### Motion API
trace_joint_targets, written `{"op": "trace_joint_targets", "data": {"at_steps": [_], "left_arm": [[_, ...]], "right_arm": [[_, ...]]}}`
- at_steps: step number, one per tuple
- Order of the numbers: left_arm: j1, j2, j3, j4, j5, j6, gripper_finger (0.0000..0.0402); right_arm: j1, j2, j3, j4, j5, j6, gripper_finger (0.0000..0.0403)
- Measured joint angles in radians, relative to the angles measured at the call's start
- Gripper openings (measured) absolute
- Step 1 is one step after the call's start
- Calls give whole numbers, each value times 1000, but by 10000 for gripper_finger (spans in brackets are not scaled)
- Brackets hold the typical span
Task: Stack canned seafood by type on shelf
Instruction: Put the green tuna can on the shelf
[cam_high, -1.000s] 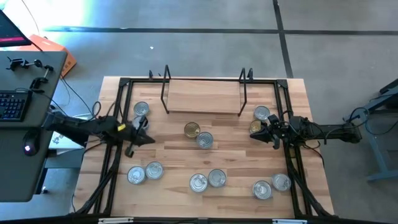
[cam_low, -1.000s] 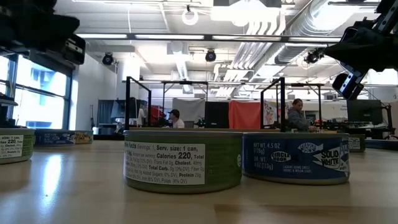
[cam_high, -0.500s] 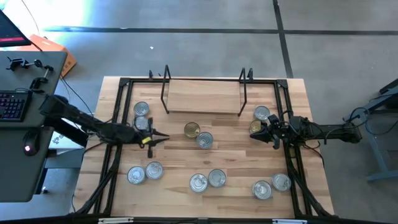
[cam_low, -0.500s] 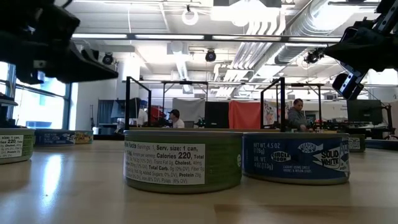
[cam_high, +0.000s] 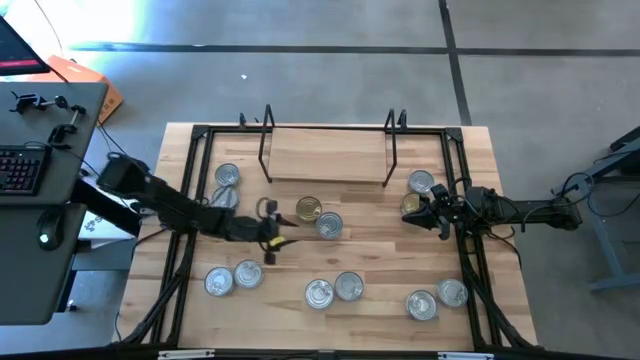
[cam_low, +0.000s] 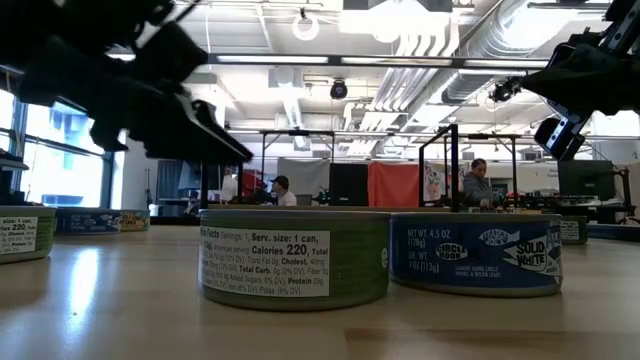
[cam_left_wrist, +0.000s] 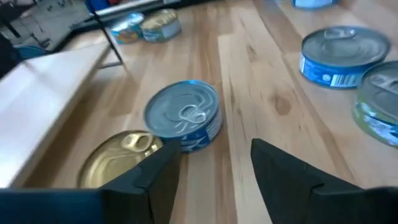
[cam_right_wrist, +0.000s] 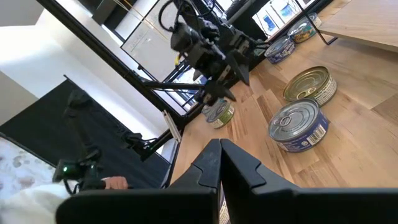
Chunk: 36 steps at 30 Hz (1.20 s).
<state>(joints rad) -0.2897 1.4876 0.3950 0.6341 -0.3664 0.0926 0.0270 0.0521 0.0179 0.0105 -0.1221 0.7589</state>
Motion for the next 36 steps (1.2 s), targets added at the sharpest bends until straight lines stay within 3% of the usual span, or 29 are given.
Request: {"op": "trace_joint_targets", "data": {"at_steps": [6, 13, 19, 27, 36], "left_arm": [[8, 172, 127, -15, -78, 95, 193], [56, 221, 197, -173, -172, 145, 193], [120, 221, 191, -249, -151, 151, 174], [165, 220, 189, -244, -15, 286, 125], [164, 217, 191, -239, 93, 291, 24]], "right_arm": [[0, 0, 0, 0, 0, 0, 0], [0, 0, 0, 0, 0, 0, 0], [0, 0, 0, 0, 0, 0, 0], [0, 0, 0, 0, 0, 0, 0], [0, 0, 0, 0, 0, 0, 0]]}}
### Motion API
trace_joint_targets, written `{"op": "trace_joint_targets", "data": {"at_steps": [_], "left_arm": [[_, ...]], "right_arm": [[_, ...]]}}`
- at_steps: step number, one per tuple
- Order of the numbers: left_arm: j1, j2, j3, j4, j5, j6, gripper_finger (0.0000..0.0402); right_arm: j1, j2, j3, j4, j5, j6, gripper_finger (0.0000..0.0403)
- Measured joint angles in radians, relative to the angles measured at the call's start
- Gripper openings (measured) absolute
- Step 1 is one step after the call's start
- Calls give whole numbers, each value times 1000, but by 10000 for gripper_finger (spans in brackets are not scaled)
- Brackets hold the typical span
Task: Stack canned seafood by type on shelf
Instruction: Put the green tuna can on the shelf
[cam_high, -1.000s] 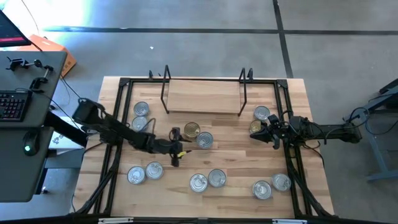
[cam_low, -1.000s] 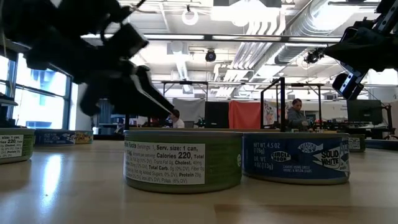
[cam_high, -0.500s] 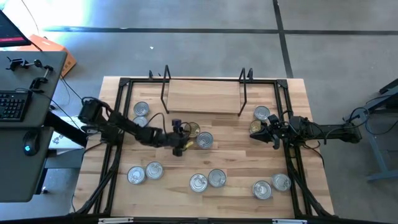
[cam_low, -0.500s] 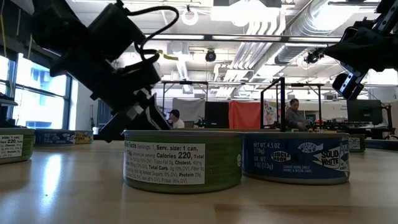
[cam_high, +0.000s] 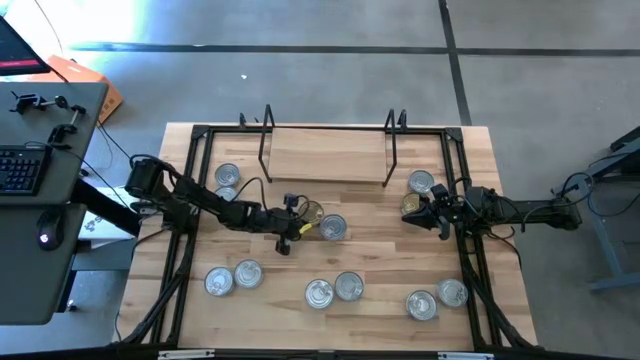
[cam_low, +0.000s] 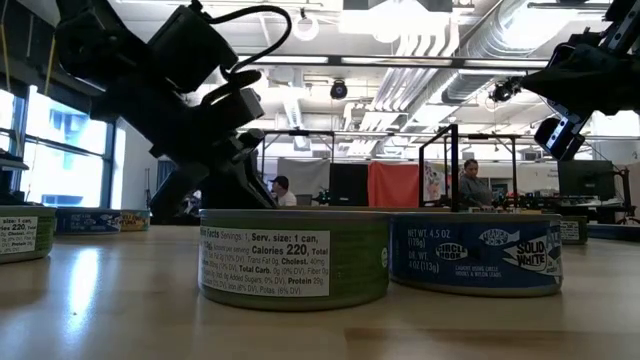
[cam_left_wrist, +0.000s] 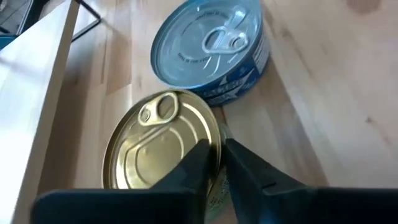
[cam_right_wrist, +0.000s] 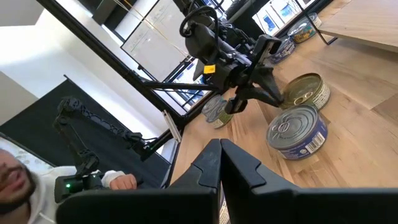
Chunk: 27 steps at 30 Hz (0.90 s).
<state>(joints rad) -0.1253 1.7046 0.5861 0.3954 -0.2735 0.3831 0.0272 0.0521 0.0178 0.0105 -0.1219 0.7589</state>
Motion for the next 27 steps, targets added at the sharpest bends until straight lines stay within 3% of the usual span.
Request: {"op": "trace_joint_targets", "data": {"at_steps": [9, 20, 27], "left_arm": [[0, -54, -5, -41, 19, -31, 2], [9, -282, 3, -185, 14, -34, 1], [98, -344, 9, -207, 5, 45, 0]], "right_arm": [[0, 0, 0, 0, 0, 0, 0], [0, 0, 0, 0, 0, 0, 0], [0, 0, 0, 0, 0, 0, 0]]}}
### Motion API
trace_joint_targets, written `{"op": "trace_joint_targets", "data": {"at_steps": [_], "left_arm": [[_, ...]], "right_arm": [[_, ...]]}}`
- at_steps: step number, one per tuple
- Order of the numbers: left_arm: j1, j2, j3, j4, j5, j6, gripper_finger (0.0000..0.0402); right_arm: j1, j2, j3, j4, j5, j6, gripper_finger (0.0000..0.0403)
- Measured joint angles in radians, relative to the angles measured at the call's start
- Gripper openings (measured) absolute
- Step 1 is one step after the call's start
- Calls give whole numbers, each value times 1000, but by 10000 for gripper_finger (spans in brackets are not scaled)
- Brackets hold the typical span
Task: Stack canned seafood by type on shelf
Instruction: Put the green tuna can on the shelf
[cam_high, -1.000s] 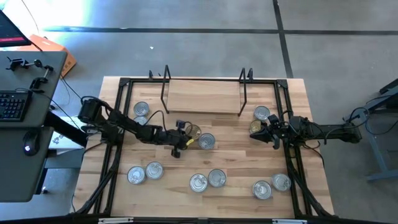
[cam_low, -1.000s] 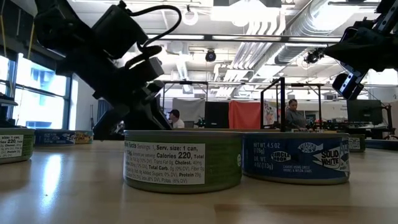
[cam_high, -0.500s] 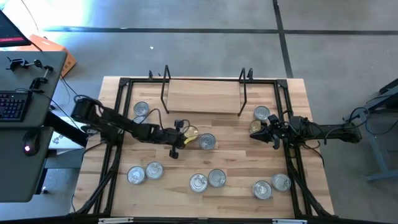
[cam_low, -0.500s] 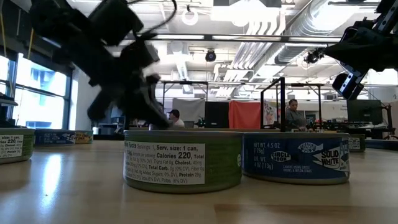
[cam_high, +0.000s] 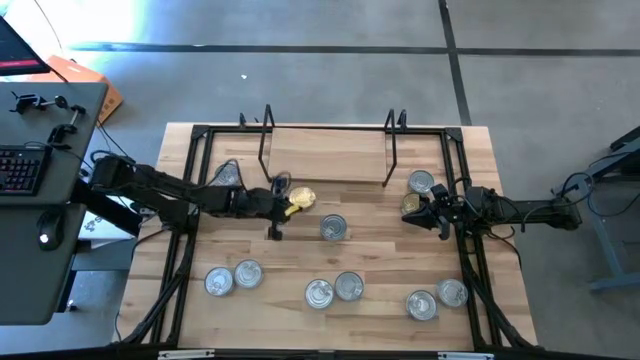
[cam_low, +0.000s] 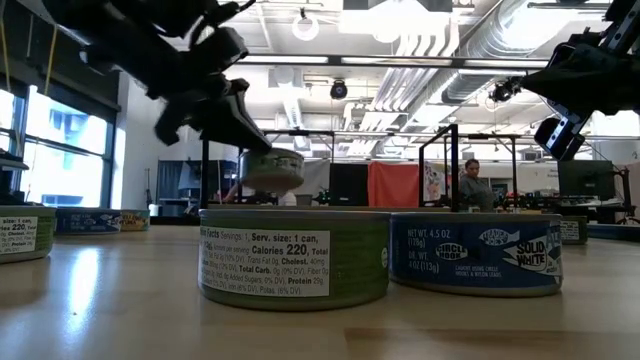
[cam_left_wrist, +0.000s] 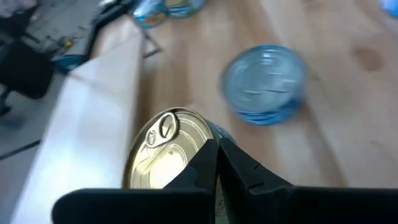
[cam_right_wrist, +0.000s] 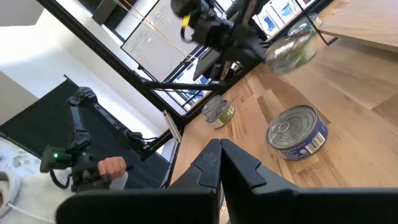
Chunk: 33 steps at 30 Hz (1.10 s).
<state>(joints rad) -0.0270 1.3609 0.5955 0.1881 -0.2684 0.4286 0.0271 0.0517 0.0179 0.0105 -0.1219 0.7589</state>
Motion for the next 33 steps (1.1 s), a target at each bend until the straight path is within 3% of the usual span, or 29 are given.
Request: {"op": "trace_joint_targets", "data": {"at_steps": [8, 19, 24, 33], "left_arm": [[197, 32, 102, 9, 27, 89, 0], [502, 254, 234, -14, 21, 151, 0], [548, 306, 245, -21, -23, 170, 0], [548, 283, 246, -81, -111, 178, 0]], "right_arm": [[0, 0, 0, 0, 0, 0, 0], [0, 0, 0, 0, 0, 0, 0], [0, 0, 0, 0, 0, 0, 0], [0, 0, 0, 0, 0, 0, 0]]}}
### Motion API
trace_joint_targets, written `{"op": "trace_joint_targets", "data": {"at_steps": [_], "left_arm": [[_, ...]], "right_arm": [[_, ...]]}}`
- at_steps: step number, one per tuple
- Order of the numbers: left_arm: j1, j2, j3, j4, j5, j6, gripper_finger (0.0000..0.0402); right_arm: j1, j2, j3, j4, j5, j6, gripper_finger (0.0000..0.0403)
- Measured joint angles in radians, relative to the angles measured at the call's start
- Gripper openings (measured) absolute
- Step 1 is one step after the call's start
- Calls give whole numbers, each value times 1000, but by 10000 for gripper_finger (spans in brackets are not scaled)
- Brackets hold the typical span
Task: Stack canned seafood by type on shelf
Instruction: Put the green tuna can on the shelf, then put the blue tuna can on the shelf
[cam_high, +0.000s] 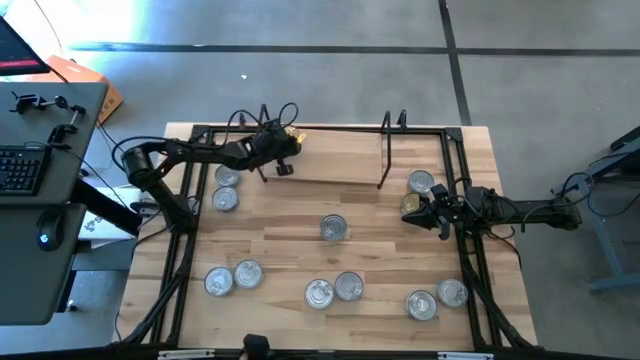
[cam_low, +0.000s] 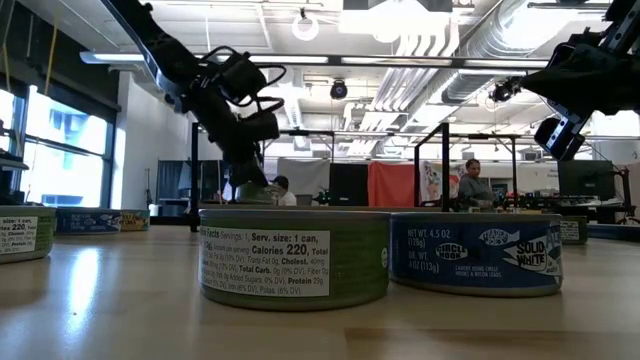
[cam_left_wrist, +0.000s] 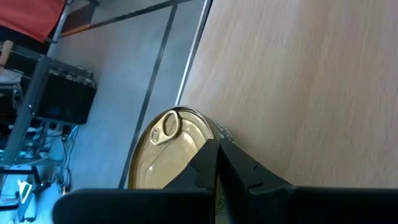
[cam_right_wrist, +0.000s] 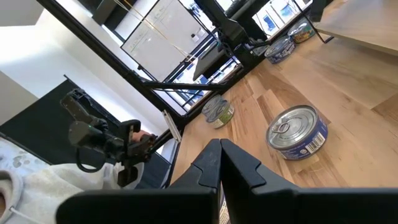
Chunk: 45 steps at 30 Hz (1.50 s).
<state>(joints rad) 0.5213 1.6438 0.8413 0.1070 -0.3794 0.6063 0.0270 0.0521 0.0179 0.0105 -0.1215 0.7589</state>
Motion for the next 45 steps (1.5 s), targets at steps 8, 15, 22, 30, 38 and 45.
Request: {"op": "trace_joint_targets", "data": {"at_steps": [8, 15, 22, 30, 38, 45], "left_arm": [[-20, -24, 0, -59, -53, -1, 14], [-26, -55, 1, -100, -56, -27, 69], [-55, -78, 21, -88, -6, -90, 102], [-138, -86, 64, -64, 353, -102, 103], [-244, -86, 61, -26, 531, -223, 103], [-368, -86, -40, 278, 520, -305, 103]], "right_arm": [[0, 0, 0, 0, 0, 0, 0], [0, 0, 0, 0, 0, 0, 0], [0, 0, 0, 0, 0, 0, 0], [0, 0, 0, 0, 0, 0, 0], [0, 0, 0, 0, 0, 0, 0], [0, 0, 0, 0, 0, 0, 0]]}}
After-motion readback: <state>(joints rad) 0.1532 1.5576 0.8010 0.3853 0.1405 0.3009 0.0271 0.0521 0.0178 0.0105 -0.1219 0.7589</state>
